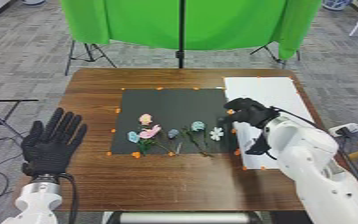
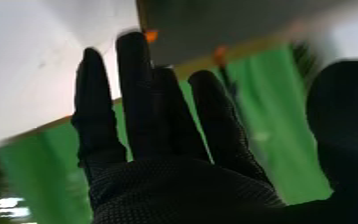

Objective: Arrange flowers

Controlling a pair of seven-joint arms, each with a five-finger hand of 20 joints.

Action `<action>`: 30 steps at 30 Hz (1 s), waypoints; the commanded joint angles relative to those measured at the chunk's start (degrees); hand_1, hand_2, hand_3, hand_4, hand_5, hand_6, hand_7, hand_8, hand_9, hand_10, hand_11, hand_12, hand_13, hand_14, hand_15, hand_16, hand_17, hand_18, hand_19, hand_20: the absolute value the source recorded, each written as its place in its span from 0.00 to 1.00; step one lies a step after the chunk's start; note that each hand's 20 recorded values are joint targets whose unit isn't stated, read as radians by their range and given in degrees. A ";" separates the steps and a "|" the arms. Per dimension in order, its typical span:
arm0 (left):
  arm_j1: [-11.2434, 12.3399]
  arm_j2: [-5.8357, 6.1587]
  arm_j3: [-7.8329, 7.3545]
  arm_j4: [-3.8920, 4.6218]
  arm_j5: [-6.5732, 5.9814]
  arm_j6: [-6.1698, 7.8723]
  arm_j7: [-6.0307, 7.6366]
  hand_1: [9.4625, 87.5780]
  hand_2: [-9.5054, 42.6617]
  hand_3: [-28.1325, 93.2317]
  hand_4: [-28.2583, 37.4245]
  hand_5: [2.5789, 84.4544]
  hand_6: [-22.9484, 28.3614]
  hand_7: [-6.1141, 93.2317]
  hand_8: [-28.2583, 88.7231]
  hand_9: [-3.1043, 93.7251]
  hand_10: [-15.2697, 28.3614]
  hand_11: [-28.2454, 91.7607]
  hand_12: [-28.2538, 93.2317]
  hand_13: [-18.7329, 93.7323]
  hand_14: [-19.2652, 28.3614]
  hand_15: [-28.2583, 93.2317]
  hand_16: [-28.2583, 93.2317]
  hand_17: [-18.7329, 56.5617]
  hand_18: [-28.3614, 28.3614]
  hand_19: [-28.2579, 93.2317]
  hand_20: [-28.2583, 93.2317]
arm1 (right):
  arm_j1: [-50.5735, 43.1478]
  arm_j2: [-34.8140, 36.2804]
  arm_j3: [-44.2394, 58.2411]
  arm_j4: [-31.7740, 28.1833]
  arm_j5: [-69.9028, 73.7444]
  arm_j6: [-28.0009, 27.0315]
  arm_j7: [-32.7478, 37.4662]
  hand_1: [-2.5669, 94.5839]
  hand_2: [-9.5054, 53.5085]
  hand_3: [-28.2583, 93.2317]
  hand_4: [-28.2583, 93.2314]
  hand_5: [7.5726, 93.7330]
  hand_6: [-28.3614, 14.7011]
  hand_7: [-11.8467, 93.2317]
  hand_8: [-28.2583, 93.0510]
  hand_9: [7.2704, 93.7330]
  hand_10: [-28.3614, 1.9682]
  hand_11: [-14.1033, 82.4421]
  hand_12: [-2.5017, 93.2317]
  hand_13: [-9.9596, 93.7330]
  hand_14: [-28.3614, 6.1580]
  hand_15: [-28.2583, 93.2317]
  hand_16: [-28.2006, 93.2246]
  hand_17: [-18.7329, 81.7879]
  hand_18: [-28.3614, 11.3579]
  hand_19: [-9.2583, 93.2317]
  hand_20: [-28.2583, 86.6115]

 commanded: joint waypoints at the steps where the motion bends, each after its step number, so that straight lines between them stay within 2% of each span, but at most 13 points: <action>1: -3.01 2.90 0.29 2.02 3.90 -0.54 -0.36 0.22 0.39 0.87 0.00 0.51 0.62 0.14 0.16 0.45 0.70 0.38 0.30 0.44 0.71 0.47 0.17 0.15 0.75 0.53 0.33 | -8.95 -0.72 12.26 -4.66 27.87 15.14 -3.57 0.22 0.22 0.89 0.00 0.34 0.49 0.18 0.16 0.31 0.34 0.20 0.16 0.43 0.36 0.39 0.34 0.33 0.20 0.57 0.37; 5: -3.81 4.51 -0.80 2.43 6.71 -1.20 0.05 0.22 0.39 0.87 0.00 0.51 0.62 0.14 0.16 0.45 0.70 0.37 0.30 0.43 0.69 0.44 0.17 0.15 0.75 0.53 0.33 | -12.72 -2.24 17.33 -6.56 37.91 18.41 -6.65 0.21 0.23 0.89 0.00 0.34 0.51 0.18 0.16 0.33 0.40 0.19 0.15 0.41 0.41 0.31 0.37 0.33 0.25 0.46 0.36; 8: -4.05 4.98 -1.67 2.58 8.96 -0.86 0.19 0.21 0.39 0.87 0.00 0.51 0.62 0.13 0.16 0.44 0.69 0.37 0.29 0.42 0.68 0.43 0.17 0.15 0.75 0.53 0.33 | -15.46 -3.58 20.57 -7.77 45.43 20.01 -8.70 0.19 0.24 0.90 0.00 0.34 0.52 0.16 0.16 0.33 0.46 0.17 0.14 0.38 0.47 0.29 0.35 0.33 0.30 0.39 0.35; 11: -3.56 4.77 -2.64 2.46 8.93 -1.10 0.44 0.21 0.39 0.87 0.00 0.50 0.62 0.13 0.16 0.43 0.69 0.36 0.29 0.41 0.67 0.41 0.17 0.15 0.75 0.52 0.32 | -17.29 -4.56 22.48 -8.16 51.74 21.33 -10.62 0.17 0.25 0.90 0.00 0.32 0.52 0.15 0.16 0.32 0.47 0.17 0.13 0.36 0.50 0.28 0.34 0.33 0.34 0.34 0.35; 13: -2.96 4.27 -3.08 2.22 9.98 -0.97 0.47 0.21 0.39 0.87 0.00 0.49 0.62 0.12 0.16 0.42 0.68 0.35 0.29 0.40 0.67 0.41 0.17 0.15 0.74 0.52 0.32 | -18.51 -5.10 23.66 -8.53 54.86 21.81 -11.43 0.15 0.25 0.91 0.00 0.32 0.51 0.14 0.16 0.31 0.48 0.17 0.12 0.34 0.52 0.27 0.32 0.33 0.36 0.31 0.35; 14: -2.21 3.93 -3.23 1.94 10.58 -0.90 1.07 0.21 0.39 0.87 0.00 0.49 0.62 0.12 0.16 0.41 0.68 0.35 0.29 0.40 0.66 0.40 0.17 0.15 0.74 0.51 0.32 | -18.61 -5.22 23.83 -8.46 56.43 22.06 -11.72 0.15 0.25 0.91 0.00 0.32 0.51 0.14 0.16 0.31 0.48 0.17 0.12 0.34 0.53 0.27 0.32 0.33 0.37 0.30 0.35; 16: -1.49 3.17 -3.37 1.47 11.66 -0.12 1.11 0.21 0.39 0.87 0.00 0.47 0.61 0.12 0.16 0.39 0.67 0.34 0.29 0.38 0.65 0.39 0.17 0.15 0.74 0.51 0.32 | -19.84 -5.87 24.62 -9.10 58.75 22.73 -12.25 0.14 0.25 0.91 0.00 0.32 0.52 0.14 0.16 0.31 0.49 0.17 0.11 0.34 0.55 0.27 0.31 0.33 0.38 0.29 0.35; 17: -1.52 2.91 -3.32 1.44 11.90 -0.13 1.27 0.20 0.38 0.87 0.00 0.47 0.60 0.11 0.16 0.38 0.67 0.34 0.29 0.36 0.64 0.38 0.17 0.15 0.73 0.51 0.32 | -20.36 -6.30 25.11 -9.37 59.20 22.64 -12.56 0.13 0.25 0.91 0.00 0.32 0.52 0.14 0.16 0.31 0.49 0.17 0.11 0.33 0.55 0.27 0.31 0.33 0.39 0.28 0.35; 20: -1.79 2.46 -2.84 1.40 11.31 0.07 1.76 0.18 0.41 0.86 0.00 0.45 0.59 0.11 0.16 0.35 0.66 0.33 0.29 0.32 0.60 0.36 0.17 0.15 0.71 0.49 0.31 | -22.17 -7.14 26.81 -10.51 58.80 21.84 -12.35 0.12 0.25 0.92 0.00 0.32 0.52 0.14 0.16 0.31 0.49 0.17 0.11 0.33 0.56 0.27 0.31 0.33 0.40 0.26 0.35; 22: -1.44 2.13 -2.92 1.13 11.02 -0.03 2.03 0.14 0.48 0.82 0.00 0.45 0.59 0.10 0.16 0.34 0.66 0.32 0.29 0.31 0.59 0.34 0.18 0.15 0.70 0.48 0.31 | -22.72 -7.50 27.54 -10.94 58.73 21.41 -11.51 0.12 0.25 0.92 0.00 0.33 0.49 0.14 0.16 0.31 0.49 0.17 0.11 0.33 0.56 0.27 0.30 0.33 0.41 0.26 0.35; 24: -1.15 1.97 -2.97 0.88 11.58 0.24 2.47 0.17 0.51 0.77 0.00 0.44 0.59 0.10 0.16 0.34 0.66 0.32 0.29 0.31 0.59 0.33 0.18 0.15 0.69 0.47 0.31 | -22.96 -7.91 27.79 -11.06 58.83 21.36 -11.42 0.12 0.25 0.91 0.00 0.33 0.44 0.13 0.15 0.31 0.48 0.17 0.10 0.33 0.57 0.27 0.30 0.33 0.41 0.25 0.36; 27: -0.64 1.89 -3.31 0.39 12.89 0.43 2.63 0.16 0.52 0.77 0.00 0.44 0.59 0.10 0.17 0.34 0.65 0.32 0.29 0.30 0.58 0.32 0.18 0.15 0.69 0.47 0.32 | -23.31 -8.53 27.97 -11.41 58.88 21.30 -11.21 0.12 0.25 0.91 0.00 0.33 0.40 0.12 0.15 0.31 0.47 0.17 0.10 0.32 0.57 0.27 0.29 0.33 0.42 0.25 0.36; 30: -0.18 1.81 -3.44 0.02 12.97 0.62 2.86 0.14 0.50 0.79 0.00 0.44 0.59 0.10 0.17 0.34 0.64 0.32 0.28 0.30 0.57 0.32 0.18 0.15 0.69 0.47 0.32 | -23.19 -8.34 27.60 -11.45 59.26 21.10 -10.54 0.12 0.26 0.92 0.00 0.34 0.39 0.12 0.15 0.32 0.47 0.17 0.10 0.32 0.57 0.27 0.28 0.33 0.42 0.25 0.36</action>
